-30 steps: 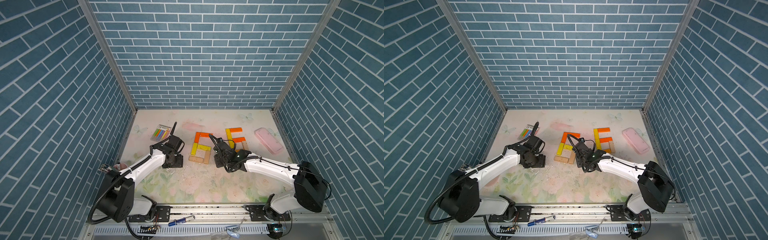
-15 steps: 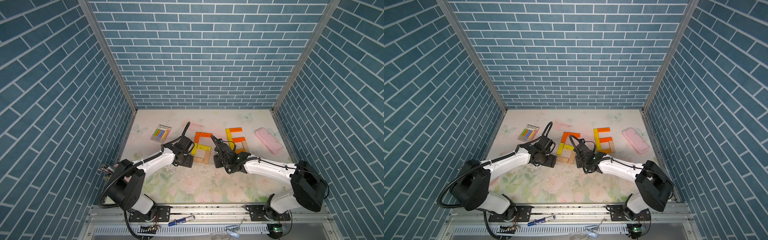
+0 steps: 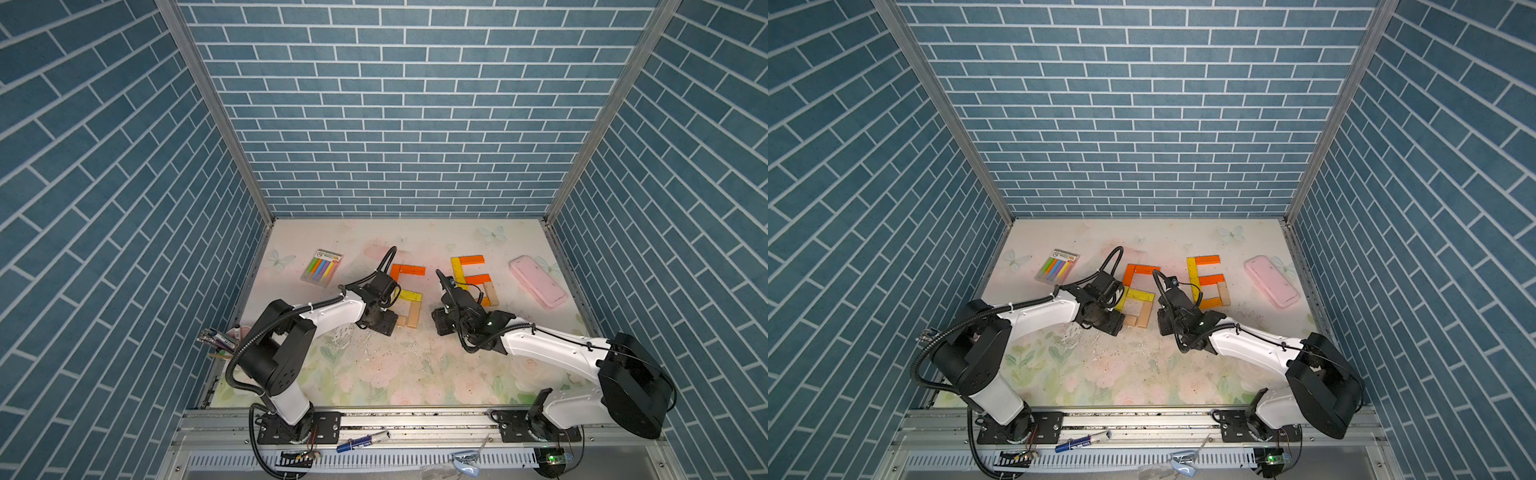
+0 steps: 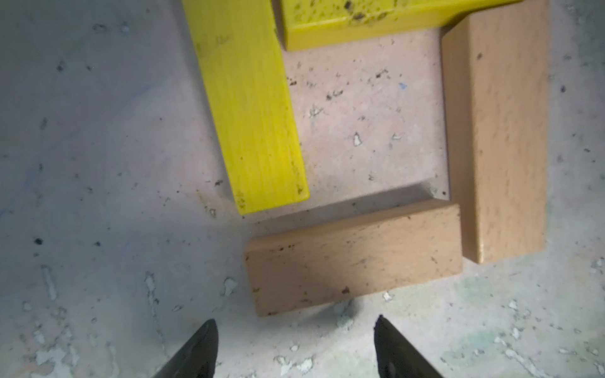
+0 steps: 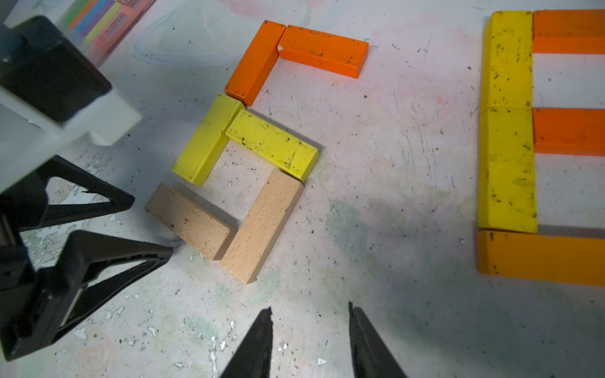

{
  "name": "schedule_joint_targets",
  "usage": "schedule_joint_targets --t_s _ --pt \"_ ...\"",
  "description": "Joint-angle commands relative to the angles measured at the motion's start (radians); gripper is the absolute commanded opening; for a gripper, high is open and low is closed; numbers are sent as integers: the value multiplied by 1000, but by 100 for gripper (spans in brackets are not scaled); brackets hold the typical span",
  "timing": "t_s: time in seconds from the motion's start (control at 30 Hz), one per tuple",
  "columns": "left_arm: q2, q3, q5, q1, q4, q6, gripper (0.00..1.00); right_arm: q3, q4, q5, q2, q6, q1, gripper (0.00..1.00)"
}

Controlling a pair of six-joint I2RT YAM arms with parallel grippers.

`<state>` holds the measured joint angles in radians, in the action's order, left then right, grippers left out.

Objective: Assemble the number 6 with building blocks
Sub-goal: Assemble the building block at the center of the board.

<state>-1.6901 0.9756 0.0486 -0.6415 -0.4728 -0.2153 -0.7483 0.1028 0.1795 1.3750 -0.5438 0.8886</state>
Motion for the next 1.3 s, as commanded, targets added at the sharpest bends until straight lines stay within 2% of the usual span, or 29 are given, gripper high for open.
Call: schedule_joint_targets --t_s 0.0,0.5,0.97,1.27 --pt "-24 32 -9 -18 -10 25 73 10 -25 -8 -24 5 -6 40" --pt "-57 54 -36 -27 -28 25 61 12 -20 -15 -28 5 -12 40" --pt "-59 61 -49 -26 -30 27 58 1 -12 -15 -9 5 -12 40" --pt "-66 69 -32 -26 -21 19 57 -12 -21 -29 43 -44 -12 40"
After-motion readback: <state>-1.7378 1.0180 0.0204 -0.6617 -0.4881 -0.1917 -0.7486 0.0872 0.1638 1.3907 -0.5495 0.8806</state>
